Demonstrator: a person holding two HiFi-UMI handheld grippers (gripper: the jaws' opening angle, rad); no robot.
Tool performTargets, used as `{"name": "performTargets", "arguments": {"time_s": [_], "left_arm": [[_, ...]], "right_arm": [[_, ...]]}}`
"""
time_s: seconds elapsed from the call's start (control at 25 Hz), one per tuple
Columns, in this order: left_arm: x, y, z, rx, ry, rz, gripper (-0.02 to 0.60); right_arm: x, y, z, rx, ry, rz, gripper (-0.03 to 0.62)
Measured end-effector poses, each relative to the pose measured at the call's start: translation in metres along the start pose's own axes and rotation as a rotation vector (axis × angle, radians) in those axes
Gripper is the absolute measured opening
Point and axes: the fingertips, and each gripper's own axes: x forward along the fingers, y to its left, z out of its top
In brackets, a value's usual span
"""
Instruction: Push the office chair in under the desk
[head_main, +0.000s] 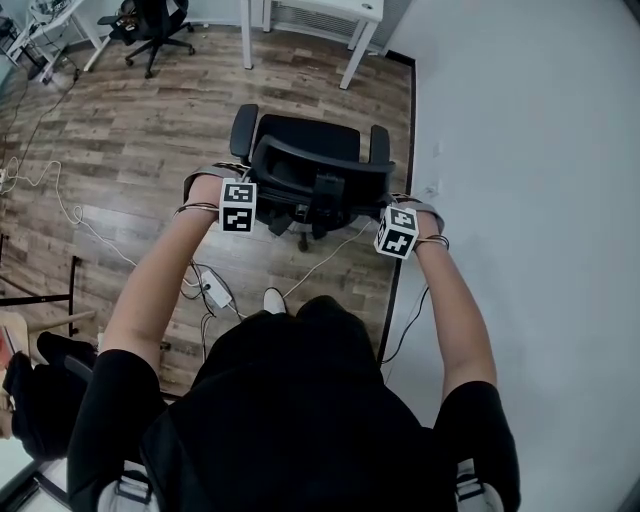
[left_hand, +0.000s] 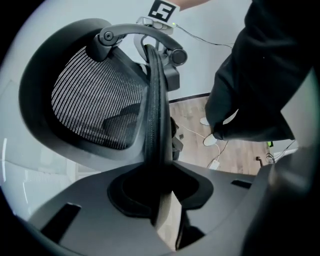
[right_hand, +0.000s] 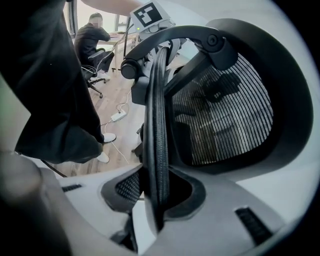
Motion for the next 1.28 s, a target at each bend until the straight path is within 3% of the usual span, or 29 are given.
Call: {"name": "performTargets", "arguments": {"time_s": [0.56, 0.88, 1.04, 1.28], "left_arm": [[0.021, 0.048, -0.017, 0.007, 0.013, 0.039, 0.097], [0.032, 0.090, -0.029, 0.000, 0.020, 0.070, 0.095], [0.047, 0.089, -0.030, -0.006, 0.033, 0.079, 0.095], [0.050, 0.141, -0.036, -0.009, 0.032, 0.128, 0.095]], "right_arm": [[0.023, -0.045, 0.002, -0.009, -0.005, -0.035, 0.100], [0.036, -0.093, 0.003, -0.032, -0.014, -0.059, 0.098], [0.050, -0.093, 0.000, -0.040, -0.017, -0.067, 0.098], [0.053, -0.149, -0.005, -0.064, -0.022, -0.115, 0.098]]}}
